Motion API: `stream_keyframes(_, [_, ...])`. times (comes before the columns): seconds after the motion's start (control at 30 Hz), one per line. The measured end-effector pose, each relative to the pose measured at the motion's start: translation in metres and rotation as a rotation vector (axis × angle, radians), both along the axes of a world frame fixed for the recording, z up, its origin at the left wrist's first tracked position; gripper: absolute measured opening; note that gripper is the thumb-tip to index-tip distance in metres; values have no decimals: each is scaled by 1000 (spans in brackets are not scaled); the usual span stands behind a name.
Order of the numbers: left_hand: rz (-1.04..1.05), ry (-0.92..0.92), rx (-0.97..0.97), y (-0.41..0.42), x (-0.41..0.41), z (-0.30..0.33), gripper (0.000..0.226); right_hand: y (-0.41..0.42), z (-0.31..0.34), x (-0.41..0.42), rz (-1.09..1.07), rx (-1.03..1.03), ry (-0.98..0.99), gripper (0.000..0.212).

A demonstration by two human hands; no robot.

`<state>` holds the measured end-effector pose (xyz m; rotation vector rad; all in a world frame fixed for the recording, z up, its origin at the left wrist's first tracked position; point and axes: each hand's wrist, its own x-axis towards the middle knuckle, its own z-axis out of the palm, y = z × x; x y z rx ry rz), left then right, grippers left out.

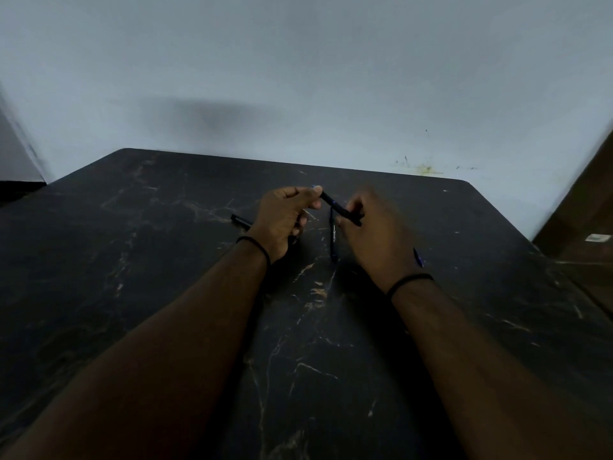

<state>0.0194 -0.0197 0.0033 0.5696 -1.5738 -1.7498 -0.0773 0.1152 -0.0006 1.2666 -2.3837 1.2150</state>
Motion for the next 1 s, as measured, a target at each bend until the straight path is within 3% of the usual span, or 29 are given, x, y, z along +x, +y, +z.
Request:
stream_keyframes(0.1, [15,15,7,0,-1,1,15,0,2,1,-4,31,56,26])
stream_keyframes(0.23, [6,2,2,0,0,1,15,0,1,2,22,-54,-42,27])
stream_keyframes(0.37, [-6,6,3,-1,0,1,15,-1,-1,-1,2,-33,42,13])
stream_keyframes(0.53, [3,-1,4,-3,-1,-1,15,-3,-2,-2,10,-2,80,17])
stream_keyframes(0.73, [-1,18,25,-5,-2,-3,13,-5,-5,-3,31,-37,-31,9])
stream_keyframes(0.87, [-8,31,36,-5,-3,-2,27,-5,-5,-1,10,-103,-51,13])
stream_keyframes(1.0, [-38,-15,-22,-3,0,-2,26,-3,-4,3,0,-168,11,11])
